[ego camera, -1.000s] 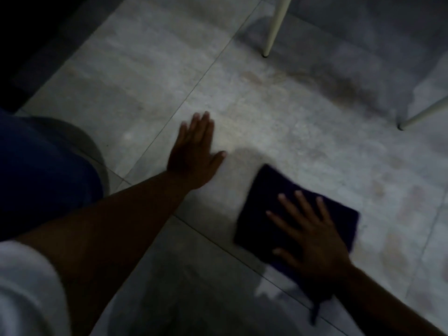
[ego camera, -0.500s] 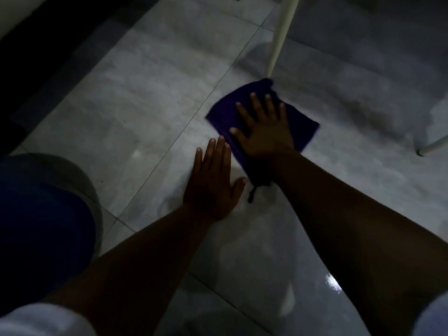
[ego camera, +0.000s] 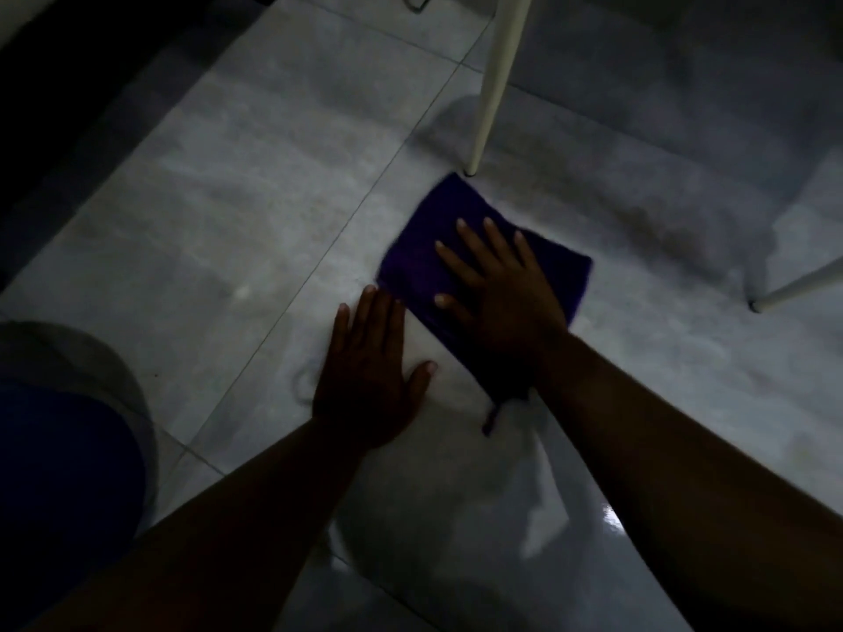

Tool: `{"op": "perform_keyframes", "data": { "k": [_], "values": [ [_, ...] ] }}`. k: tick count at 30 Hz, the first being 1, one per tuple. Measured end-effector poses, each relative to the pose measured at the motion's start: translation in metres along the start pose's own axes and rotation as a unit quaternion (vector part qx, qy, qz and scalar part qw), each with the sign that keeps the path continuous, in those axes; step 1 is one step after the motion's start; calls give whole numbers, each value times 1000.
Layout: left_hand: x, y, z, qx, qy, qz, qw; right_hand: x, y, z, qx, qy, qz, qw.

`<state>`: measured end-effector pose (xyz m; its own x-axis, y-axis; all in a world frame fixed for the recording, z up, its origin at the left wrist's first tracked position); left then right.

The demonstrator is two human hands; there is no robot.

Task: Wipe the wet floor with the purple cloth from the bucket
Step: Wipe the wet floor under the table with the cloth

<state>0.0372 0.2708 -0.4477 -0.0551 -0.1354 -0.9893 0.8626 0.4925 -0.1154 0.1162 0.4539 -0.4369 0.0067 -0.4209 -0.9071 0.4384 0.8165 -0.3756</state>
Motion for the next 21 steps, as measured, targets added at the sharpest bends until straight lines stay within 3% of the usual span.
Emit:
{"op": "perform_keyframes", "data": {
  "k": [2,5,8,11,13,16,21],
  "values": [
    [-1,0,0,6,11,3,1000,-7,36,49,6,1,4,1000],
    [0,1,1,11,16,-2,1000,-37,101,83,90,33,22,995],
    [1,1,0,13,9,-14,1000,-72,156,48,215,88,11,973],
    [1,1,0,14,13,-15,1000,-91,173,-20,267,62,31,961],
    [0,1,0,16,15,-20,1000,-88,150,-54,229,42,35,972],
    [-5,1,-1,21,15,-17,1000,-65,93,-52,99,45,17,994],
    [-8,0,-1,20,7,-9,1000,-10,44,86,-128,-17,61,990]
  ]
}}
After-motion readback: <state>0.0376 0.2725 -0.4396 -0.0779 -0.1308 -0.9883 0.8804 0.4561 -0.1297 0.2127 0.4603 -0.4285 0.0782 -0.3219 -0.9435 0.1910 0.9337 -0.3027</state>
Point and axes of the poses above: each hand's wrist, its own z-axis away from the middle knuckle, its own x-axis out of the palm, y = z × x, the point moved 3 cm from there along -z, towards the middle knuckle, and after that the axes turned 11 degrees about -z, right-handed, at the moved point
